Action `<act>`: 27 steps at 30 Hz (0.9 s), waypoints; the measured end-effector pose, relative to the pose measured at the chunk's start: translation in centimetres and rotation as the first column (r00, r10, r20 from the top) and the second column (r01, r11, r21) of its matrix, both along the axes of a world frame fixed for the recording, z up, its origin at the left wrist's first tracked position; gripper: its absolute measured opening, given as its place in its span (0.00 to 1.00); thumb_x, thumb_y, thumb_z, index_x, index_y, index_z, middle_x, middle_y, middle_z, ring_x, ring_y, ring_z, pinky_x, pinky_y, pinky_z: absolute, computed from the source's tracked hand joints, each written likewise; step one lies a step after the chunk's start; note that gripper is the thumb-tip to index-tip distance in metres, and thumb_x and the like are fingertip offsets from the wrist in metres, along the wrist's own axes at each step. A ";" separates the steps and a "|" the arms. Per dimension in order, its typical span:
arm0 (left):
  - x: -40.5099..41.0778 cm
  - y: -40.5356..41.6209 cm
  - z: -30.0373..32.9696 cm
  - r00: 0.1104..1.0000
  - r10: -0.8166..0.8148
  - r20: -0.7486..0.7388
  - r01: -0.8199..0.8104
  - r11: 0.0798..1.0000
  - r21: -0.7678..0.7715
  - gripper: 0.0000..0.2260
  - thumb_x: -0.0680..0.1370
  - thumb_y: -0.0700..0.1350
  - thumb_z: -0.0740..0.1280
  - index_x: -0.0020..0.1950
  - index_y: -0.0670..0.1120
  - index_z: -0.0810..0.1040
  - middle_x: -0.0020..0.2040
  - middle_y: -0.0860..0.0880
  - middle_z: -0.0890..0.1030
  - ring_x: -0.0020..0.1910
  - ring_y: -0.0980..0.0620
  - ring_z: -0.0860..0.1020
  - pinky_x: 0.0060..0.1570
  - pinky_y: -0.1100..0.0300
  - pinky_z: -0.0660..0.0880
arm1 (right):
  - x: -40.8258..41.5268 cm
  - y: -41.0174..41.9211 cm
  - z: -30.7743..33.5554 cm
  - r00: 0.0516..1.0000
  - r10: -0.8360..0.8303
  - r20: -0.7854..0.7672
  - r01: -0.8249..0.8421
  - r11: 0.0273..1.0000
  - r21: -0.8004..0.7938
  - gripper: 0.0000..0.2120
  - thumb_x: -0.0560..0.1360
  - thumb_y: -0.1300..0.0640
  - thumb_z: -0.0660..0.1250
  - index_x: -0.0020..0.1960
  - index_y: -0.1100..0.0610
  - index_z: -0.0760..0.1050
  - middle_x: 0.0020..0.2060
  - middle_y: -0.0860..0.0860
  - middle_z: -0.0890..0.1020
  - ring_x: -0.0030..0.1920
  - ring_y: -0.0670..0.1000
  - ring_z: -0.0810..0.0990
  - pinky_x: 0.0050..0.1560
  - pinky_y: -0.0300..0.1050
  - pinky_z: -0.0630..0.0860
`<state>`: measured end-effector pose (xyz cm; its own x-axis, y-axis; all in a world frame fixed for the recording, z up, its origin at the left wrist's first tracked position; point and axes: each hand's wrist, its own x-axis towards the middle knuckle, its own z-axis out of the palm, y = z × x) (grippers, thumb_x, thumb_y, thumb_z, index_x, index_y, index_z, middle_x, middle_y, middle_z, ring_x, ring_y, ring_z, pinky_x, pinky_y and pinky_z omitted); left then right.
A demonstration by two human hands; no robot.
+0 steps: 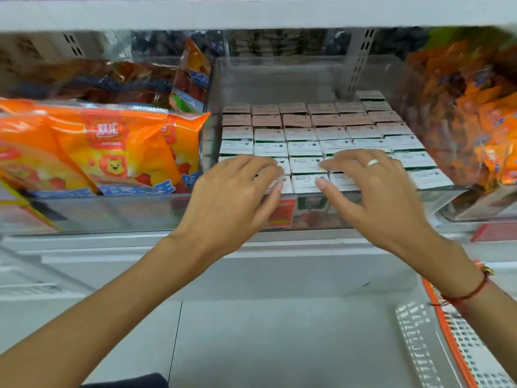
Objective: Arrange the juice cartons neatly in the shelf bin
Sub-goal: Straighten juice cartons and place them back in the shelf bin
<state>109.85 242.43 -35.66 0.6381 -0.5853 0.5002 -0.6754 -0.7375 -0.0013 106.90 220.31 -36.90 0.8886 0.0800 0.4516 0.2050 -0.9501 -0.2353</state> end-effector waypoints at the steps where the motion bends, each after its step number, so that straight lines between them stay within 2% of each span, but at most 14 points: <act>1: 0.0 0.7 0.1 0.997 -0.002 0.072 0.002 1.000 0.007 0.12 0.80 0.45 0.63 0.58 0.43 0.81 0.57 0.47 0.82 0.56 0.45 0.80 0.53 0.51 0.76 | 0.4 0.5 0.7 0.997 0.051 -0.063 -0.048 0.998 0.039 0.19 0.78 0.40 0.61 0.61 0.49 0.79 0.59 0.49 0.79 0.62 0.53 0.73 0.61 0.51 0.68; 3: -0.1 2.6 0.2 0.979 0.034 0.201 -0.030 0.999 -0.020 0.11 0.79 0.44 0.65 0.58 0.42 0.81 0.59 0.44 0.82 0.59 0.42 0.78 0.59 0.48 0.74 | 1.6 2.2 2.1 0.960 0.215 -0.179 -0.188 0.970 0.153 0.15 0.76 0.45 0.67 0.60 0.48 0.79 0.57 0.47 0.80 0.60 0.51 0.74 0.60 0.48 0.70; 5: -0.5 4.7 0.1 0.961 0.111 0.252 -0.102 0.994 -0.050 0.14 0.79 0.47 0.65 0.61 0.41 0.79 0.64 0.43 0.79 0.64 0.41 0.75 0.64 0.46 0.71 | 3.0 4.6 3.3 0.877 0.388 -0.283 -0.315 0.910 0.270 0.12 0.75 0.48 0.70 0.58 0.47 0.81 0.53 0.45 0.81 0.55 0.46 0.77 0.55 0.42 0.71; 6: -0.7 5.6 0.0 0.956 0.147 0.253 -0.139 0.989 -0.048 0.17 0.79 0.49 0.65 0.63 0.41 0.78 0.67 0.43 0.76 0.66 0.41 0.73 0.66 0.45 0.70 | 3.7 5.8 3.7 0.841 0.432 -0.326 -0.353 0.894 0.275 0.11 0.75 0.49 0.70 0.57 0.48 0.81 0.50 0.46 0.80 0.51 0.44 0.77 0.52 0.41 0.72; 8: -1.2 6.7 -0.4 0.945 0.199 0.259 -0.201 0.979 -0.019 0.22 0.80 0.54 0.64 0.67 0.41 0.75 0.70 0.42 0.73 0.70 0.42 0.69 0.70 0.45 0.65 | 5.3 7.7 4.5 0.811 0.435 -0.390 -0.401 0.900 0.171 0.13 0.75 0.48 0.71 0.57 0.50 0.82 0.45 0.47 0.79 0.44 0.43 0.75 0.46 0.41 0.71; 11: -1.7 7.4 -0.7 0.933 0.247 0.261 -0.265 0.964 0.035 0.26 0.80 0.59 0.61 0.69 0.42 0.73 0.71 0.44 0.73 0.71 0.43 0.68 0.74 0.45 0.57 | 7.3 9.4 6.1 0.781 0.379 -0.497 -0.448 0.894 -0.021 0.16 0.73 0.46 0.72 0.57 0.52 0.82 0.41 0.49 0.81 0.39 0.46 0.76 0.42 0.45 0.73; 13: -1.7 7.6 -0.6 0.935 0.265 0.235 -0.292 0.952 0.088 0.28 0.80 0.61 0.58 0.69 0.41 0.73 0.70 0.43 0.74 0.72 0.44 0.67 0.75 0.45 0.54 | 8.3 10.2 7.1 0.748 0.333 -0.574 -0.490 0.860 -0.141 0.16 0.71 0.44 0.73 0.54 0.53 0.83 0.36 0.44 0.79 0.36 0.44 0.75 0.38 0.43 0.72; 16: -1.6 7.7 -0.3 0.940 0.274 0.204 -0.303 0.945 0.125 0.29 0.79 0.62 0.57 0.69 0.41 0.72 0.68 0.43 0.76 0.72 0.43 0.68 0.75 0.45 0.54 | 9.3 11.4 8.2 0.727 0.263 -0.634 -0.530 0.802 -0.275 0.13 0.69 0.40 0.73 0.45 0.48 0.81 0.33 0.38 0.76 0.36 0.41 0.75 0.38 0.41 0.70; 20: -1.9 7.4 0.4 0.945 0.270 0.184 -0.296 0.946 0.129 0.27 0.79 0.60 0.60 0.68 0.41 0.73 0.65 0.44 0.77 0.69 0.43 0.70 0.74 0.44 0.55 | 8.8 11.4 8.0 0.763 0.301 -0.571 -0.525 0.805 -0.276 0.10 0.68 0.42 0.74 0.34 0.45 0.77 0.30 0.39 0.78 0.34 0.43 0.76 0.34 0.40 0.70; 21: -1.9 7.4 0.5 0.946 0.269 0.179 -0.293 0.948 0.125 0.27 0.78 0.60 0.61 0.67 0.41 0.74 0.65 0.44 0.77 0.69 0.43 0.70 0.74 0.44 0.56 | 8.4 11.1 7.6 0.777 0.320 -0.542 -0.506 0.830 -0.236 0.10 0.68 0.44 0.74 0.34 0.47 0.78 0.32 0.43 0.80 0.34 0.45 0.76 0.34 0.43 0.71; 23: -2.1 7.2 0.8 0.949 0.270 0.162 -0.290 0.950 0.113 0.26 0.77 0.59 0.63 0.66 0.41 0.74 0.64 0.44 0.78 0.68 0.43 0.71 0.73 0.44 0.57 | 7.7 10.3 6.8 0.828 0.343 -0.444 -0.449 0.879 -0.158 0.11 0.68 0.46 0.74 0.41 0.54 0.82 0.38 0.51 0.83 0.40 0.52 0.79 0.40 0.49 0.76; 25: -2.3 7.0 0.9 0.952 0.274 0.133 -0.288 0.953 0.099 0.26 0.77 0.59 0.65 0.66 0.41 0.75 0.63 0.44 0.78 0.68 0.43 0.71 0.73 0.45 0.57 | 6.9 9.7 6.5 0.871 0.366 -0.327 -0.400 0.916 -0.040 0.12 0.68 0.48 0.74 0.44 0.57 0.82 0.42 0.50 0.83 0.43 0.53 0.81 0.43 0.51 0.78; 27: -2.6 6.8 1.0 0.956 0.276 0.098 -0.284 0.955 0.080 0.25 0.76 0.57 0.66 0.66 0.42 0.74 0.64 0.45 0.78 0.68 0.44 0.71 0.73 0.45 0.57 | 6.1 9.2 6.8 0.897 0.383 -0.220 -0.361 0.923 0.138 0.09 0.69 0.51 0.74 0.46 0.55 0.81 0.43 0.48 0.83 0.45 0.51 0.81 0.45 0.51 0.79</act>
